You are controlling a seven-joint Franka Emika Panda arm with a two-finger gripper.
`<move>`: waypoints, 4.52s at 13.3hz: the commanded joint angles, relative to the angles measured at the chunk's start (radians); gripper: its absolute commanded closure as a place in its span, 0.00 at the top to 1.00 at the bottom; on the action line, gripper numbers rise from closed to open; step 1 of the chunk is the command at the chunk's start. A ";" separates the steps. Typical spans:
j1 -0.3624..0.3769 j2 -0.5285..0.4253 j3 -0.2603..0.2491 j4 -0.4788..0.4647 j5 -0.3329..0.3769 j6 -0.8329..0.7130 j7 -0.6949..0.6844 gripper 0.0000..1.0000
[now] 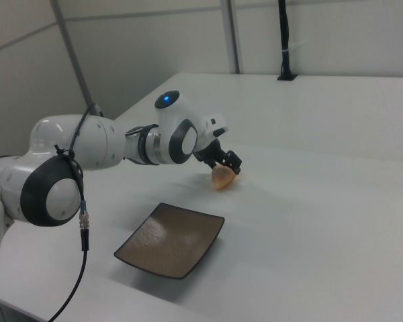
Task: Bread is placed on a ceramic plate
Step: 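Close the gripper around the bread roll, then lift the bread roll and carry it over the brown plate, then lower the bread roll onto the plate and open the gripper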
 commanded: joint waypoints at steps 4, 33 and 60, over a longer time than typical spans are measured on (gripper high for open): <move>0.002 0.013 0.026 0.015 -0.079 0.003 0.075 0.47; 0.036 -0.901 0.029 -0.568 0.079 -0.573 0.005 0.22; -0.023 -0.776 0.017 -0.931 -0.021 -0.245 -0.135 1.00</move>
